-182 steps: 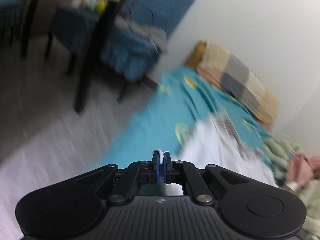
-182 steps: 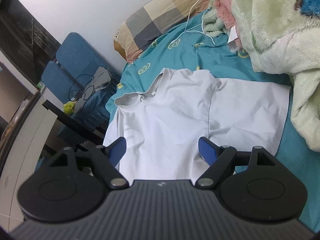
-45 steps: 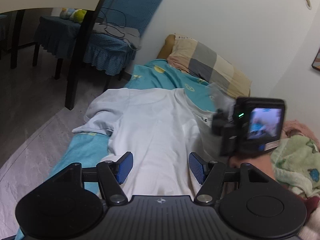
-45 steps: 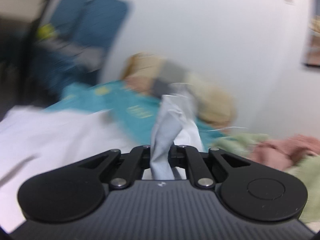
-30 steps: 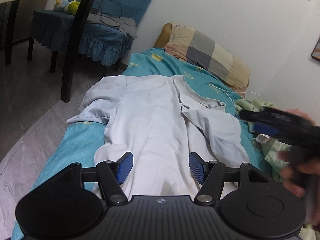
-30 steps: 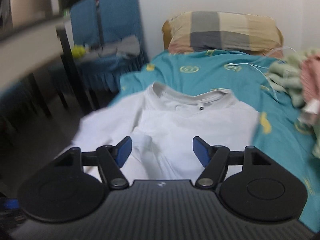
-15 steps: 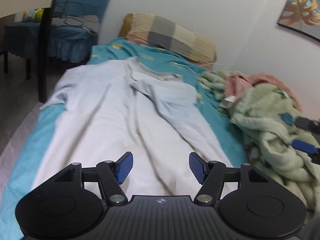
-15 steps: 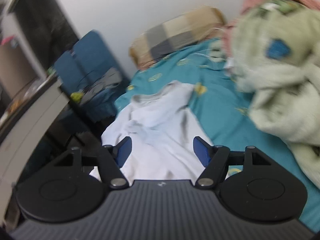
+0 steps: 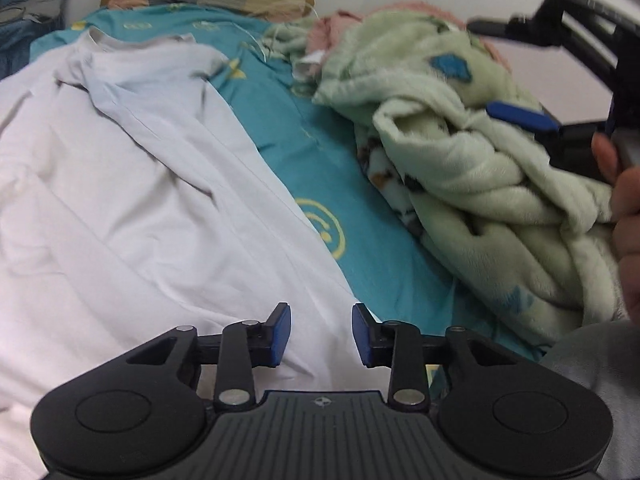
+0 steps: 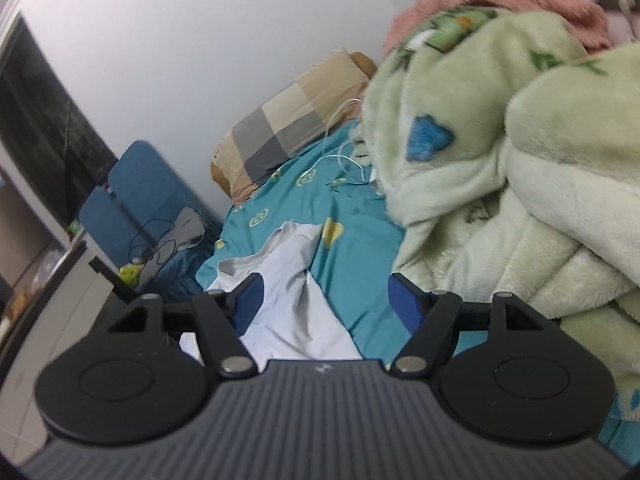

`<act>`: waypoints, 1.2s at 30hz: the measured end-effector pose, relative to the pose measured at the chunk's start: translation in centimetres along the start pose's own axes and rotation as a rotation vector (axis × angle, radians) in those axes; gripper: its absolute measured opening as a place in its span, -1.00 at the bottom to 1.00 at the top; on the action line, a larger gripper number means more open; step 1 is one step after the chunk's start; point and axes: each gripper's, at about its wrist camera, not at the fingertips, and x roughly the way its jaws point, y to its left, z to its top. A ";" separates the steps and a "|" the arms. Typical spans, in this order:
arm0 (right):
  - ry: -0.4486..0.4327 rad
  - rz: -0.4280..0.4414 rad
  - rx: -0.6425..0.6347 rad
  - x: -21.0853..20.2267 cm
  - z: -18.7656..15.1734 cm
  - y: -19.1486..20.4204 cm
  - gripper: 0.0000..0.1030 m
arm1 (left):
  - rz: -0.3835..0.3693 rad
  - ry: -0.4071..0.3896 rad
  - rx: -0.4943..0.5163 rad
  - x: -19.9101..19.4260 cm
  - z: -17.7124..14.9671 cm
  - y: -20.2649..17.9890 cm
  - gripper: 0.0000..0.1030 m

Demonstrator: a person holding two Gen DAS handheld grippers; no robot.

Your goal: Fold clothes

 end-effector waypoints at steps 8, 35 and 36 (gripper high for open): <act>0.044 0.007 0.010 1.5 -0.5 -0.4 0.39 | 0.082 0.028 -0.067 2.3 0.0 1.4 -0.04; 0.177 -0.069 -0.016 4.6 -1.7 0.3 0.39 | 0.010 0.036 -0.333 -12.5 3.2 15.4 -0.98; 0.188 -0.068 -0.019 4.8 -1.9 0.4 0.39 | 0.040 0.064 -0.345 -11.8 2.7 16.3 -0.98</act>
